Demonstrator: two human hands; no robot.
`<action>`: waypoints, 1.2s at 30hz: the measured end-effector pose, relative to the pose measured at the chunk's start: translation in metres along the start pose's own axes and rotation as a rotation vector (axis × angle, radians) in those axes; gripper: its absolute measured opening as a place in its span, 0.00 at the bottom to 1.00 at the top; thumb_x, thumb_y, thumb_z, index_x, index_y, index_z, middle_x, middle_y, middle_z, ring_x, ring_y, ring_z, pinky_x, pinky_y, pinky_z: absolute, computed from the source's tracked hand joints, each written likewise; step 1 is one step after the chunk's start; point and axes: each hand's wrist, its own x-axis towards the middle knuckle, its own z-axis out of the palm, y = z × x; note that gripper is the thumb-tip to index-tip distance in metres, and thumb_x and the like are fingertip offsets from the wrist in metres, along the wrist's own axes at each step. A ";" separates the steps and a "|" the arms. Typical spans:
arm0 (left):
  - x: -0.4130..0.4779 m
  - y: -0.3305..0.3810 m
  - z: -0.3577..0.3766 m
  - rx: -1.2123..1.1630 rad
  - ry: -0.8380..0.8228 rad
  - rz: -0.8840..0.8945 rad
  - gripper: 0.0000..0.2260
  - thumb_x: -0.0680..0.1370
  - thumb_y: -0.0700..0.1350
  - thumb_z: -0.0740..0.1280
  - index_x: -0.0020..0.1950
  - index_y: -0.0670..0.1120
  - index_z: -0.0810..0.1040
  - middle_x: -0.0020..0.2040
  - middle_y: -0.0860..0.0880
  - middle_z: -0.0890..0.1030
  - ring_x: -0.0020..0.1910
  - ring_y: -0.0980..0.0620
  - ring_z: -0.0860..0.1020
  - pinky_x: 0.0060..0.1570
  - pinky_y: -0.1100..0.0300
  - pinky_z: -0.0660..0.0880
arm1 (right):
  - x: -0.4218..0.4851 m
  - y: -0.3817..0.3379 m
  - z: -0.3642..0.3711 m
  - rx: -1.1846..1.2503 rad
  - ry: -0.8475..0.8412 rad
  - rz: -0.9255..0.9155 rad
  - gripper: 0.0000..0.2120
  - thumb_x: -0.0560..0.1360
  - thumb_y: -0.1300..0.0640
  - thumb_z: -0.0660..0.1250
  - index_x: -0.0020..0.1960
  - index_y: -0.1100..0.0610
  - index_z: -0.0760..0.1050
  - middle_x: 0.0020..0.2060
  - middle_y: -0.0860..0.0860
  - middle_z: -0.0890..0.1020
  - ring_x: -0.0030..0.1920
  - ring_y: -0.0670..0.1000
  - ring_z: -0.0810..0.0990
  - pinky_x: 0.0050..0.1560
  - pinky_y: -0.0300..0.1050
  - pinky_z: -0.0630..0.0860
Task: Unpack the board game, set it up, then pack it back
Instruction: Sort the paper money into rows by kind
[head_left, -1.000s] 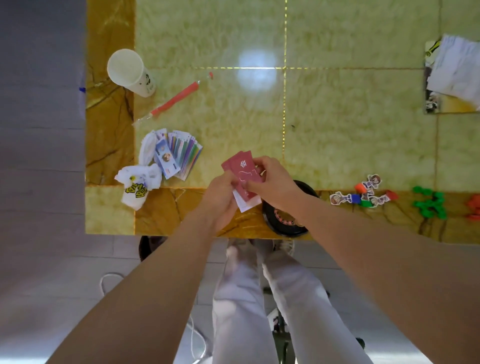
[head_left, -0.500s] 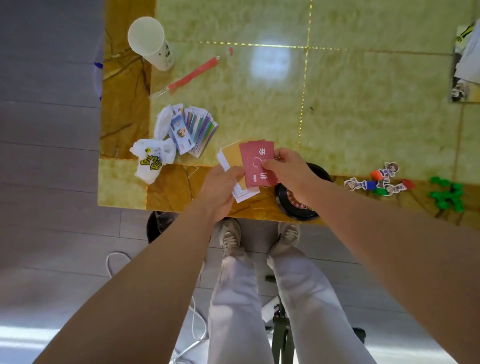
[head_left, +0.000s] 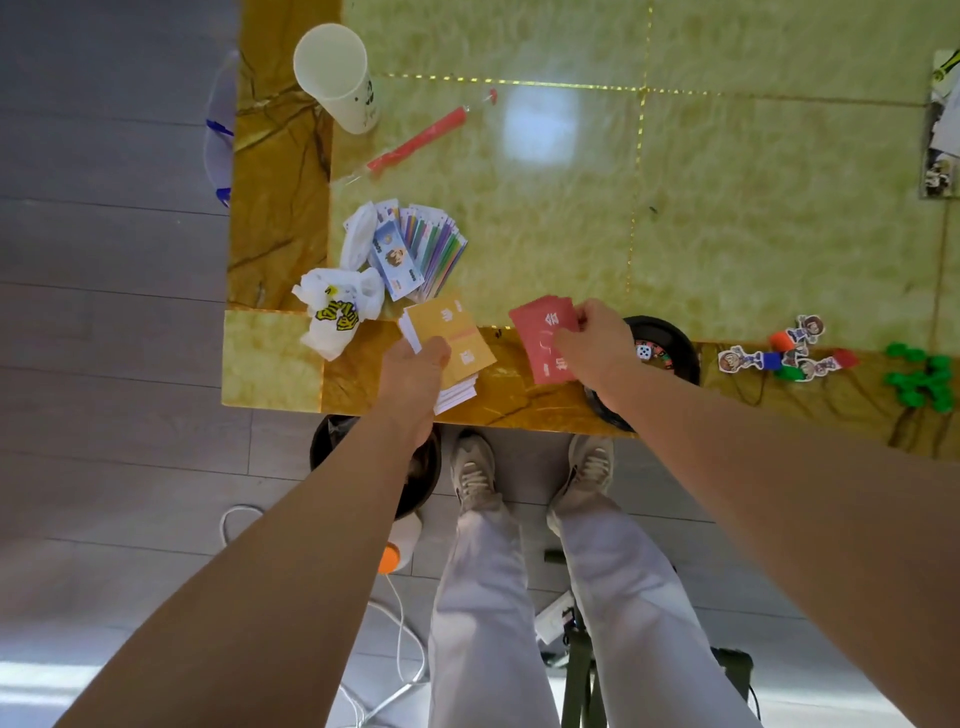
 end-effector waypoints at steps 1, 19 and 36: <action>0.001 -0.002 -0.006 0.011 0.018 -0.005 0.08 0.78 0.38 0.61 0.43 0.48 0.75 0.43 0.47 0.80 0.48 0.44 0.78 0.56 0.48 0.75 | -0.002 0.001 0.006 -0.082 0.005 -0.001 0.11 0.77 0.59 0.64 0.59 0.60 0.71 0.50 0.53 0.76 0.52 0.55 0.78 0.47 0.47 0.75; 0.016 -0.028 -0.031 0.005 -0.179 -0.017 0.07 0.80 0.38 0.62 0.50 0.48 0.78 0.57 0.40 0.81 0.58 0.39 0.79 0.62 0.39 0.73 | 0.001 0.018 0.061 -0.603 0.379 -0.230 0.36 0.69 0.63 0.75 0.71 0.63 0.59 0.61 0.61 0.71 0.60 0.60 0.72 0.56 0.51 0.74; 0.016 -0.020 -0.020 0.039 -0.156 -0.030 0.05 0.80 0.39 0.63 0.54 0.46 0.77 0.54 0.43 0.82 0.56 0.41 0.80 0.60 0.43 0.75 | -0.001 0.017 0.061 -0.727 0.309 -0.361 0.31 0.64 0.51 0.74 0.61 0.60 0.65 0.56 0.58 0.69 0.54 0.59 0.71 0.50 0.51 0.69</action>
